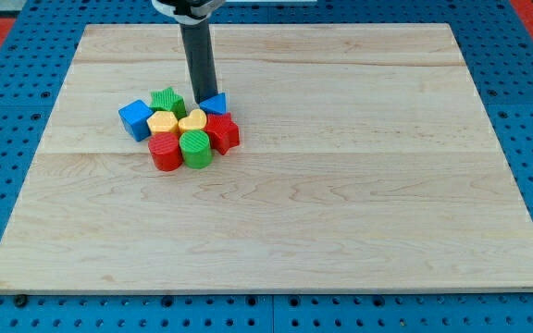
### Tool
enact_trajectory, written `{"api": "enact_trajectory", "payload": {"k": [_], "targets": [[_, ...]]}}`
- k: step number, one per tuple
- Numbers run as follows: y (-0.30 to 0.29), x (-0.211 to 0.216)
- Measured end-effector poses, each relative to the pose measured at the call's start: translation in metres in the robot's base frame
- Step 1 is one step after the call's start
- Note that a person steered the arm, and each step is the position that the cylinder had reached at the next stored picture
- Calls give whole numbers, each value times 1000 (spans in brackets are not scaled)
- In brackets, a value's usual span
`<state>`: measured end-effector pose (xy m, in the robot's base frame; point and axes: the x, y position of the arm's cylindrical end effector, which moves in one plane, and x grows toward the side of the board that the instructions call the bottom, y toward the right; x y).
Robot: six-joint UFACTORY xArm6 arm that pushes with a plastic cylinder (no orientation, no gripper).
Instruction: Move the blue cube into the green star
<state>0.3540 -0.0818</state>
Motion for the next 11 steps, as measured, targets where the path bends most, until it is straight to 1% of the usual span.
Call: {"api": "enact_trajectory", "payload": {"k": [1, 2, 3, 4, 5, 6, 7, 8, 9, 10, 11], "targets": [[-3, -35], [-24, -68], [-131, -69], [-192, -51], [-201, 6], [-198, 31], [-179, 57], [-151, 64], [-112, 64], [-96, 56], [-94, 49]]}}
